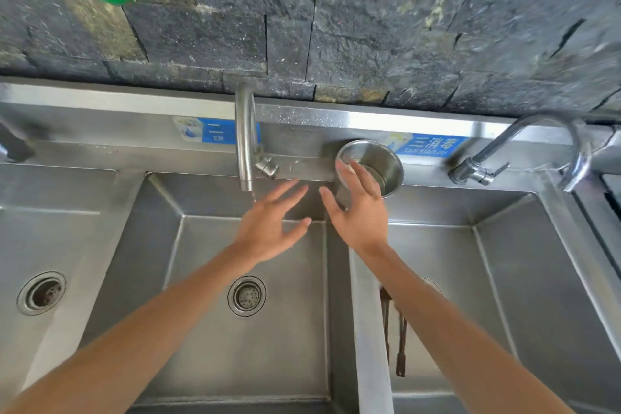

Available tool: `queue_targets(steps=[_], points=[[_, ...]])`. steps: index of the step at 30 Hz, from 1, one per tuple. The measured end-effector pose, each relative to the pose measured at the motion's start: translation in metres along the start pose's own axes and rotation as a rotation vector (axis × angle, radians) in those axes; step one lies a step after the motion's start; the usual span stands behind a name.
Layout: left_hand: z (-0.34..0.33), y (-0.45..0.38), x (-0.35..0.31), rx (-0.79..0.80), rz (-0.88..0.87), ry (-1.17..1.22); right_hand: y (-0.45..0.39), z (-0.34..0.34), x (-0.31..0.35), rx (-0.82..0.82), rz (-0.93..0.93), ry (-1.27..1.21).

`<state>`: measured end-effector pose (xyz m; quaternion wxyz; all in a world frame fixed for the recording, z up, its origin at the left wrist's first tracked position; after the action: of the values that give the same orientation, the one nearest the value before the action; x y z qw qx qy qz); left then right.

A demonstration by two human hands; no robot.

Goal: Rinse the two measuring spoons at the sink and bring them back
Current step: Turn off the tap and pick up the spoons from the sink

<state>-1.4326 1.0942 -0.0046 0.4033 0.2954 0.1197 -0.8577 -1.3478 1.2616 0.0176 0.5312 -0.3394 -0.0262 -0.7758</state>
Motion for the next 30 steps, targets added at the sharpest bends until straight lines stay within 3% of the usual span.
queue_targets(steps=[6, 9, 14, 19, 24, 30], points=[[-0.06, 0.002, -0.094, 0.068, -0.058, 0.091, 0.051, 0.06, -0.077, -0.031, -0.13, -0.006], [-0.117, 0.009, -0.134, 0.16, -0.057, 0.127, 0.082, 0.077, -0.131, -0.02, -0.283, -0.009], [-0.233, 0.032, -0.161, 0.291, 0.21, 0.051, 0.15, 0.078, -0.222, 0.055, -0.555, -0.03], [-0.341, 0.048, -0.152, 0.386, 0.611, 0.177, 0.219, 0.035, -0.303, 0.359, -0.919, -0.148], [-0.415, 0.062, -0.11, 0.403, 0.807, 0.056, 0.27, -0.024, -0.349, 0.55, -0.957, -0.165], [-0.466, 0.07, -0.082, 0.365, 0.927, -0.029, 0.3, -0.074, -0.378, 0.543, -0.999, -0.141]])
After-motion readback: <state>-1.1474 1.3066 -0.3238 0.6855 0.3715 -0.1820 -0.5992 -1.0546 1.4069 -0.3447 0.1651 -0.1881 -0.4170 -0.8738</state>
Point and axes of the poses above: each hand's wrist, its own y-axis away from the middle knuckle, its own z-axis out of the back of the hand, x = y × z, the point moved 4 cm from there along -y, towards the middle knuckle, and after that the axes turned 7 degrees about z, right-handed, at the moved point
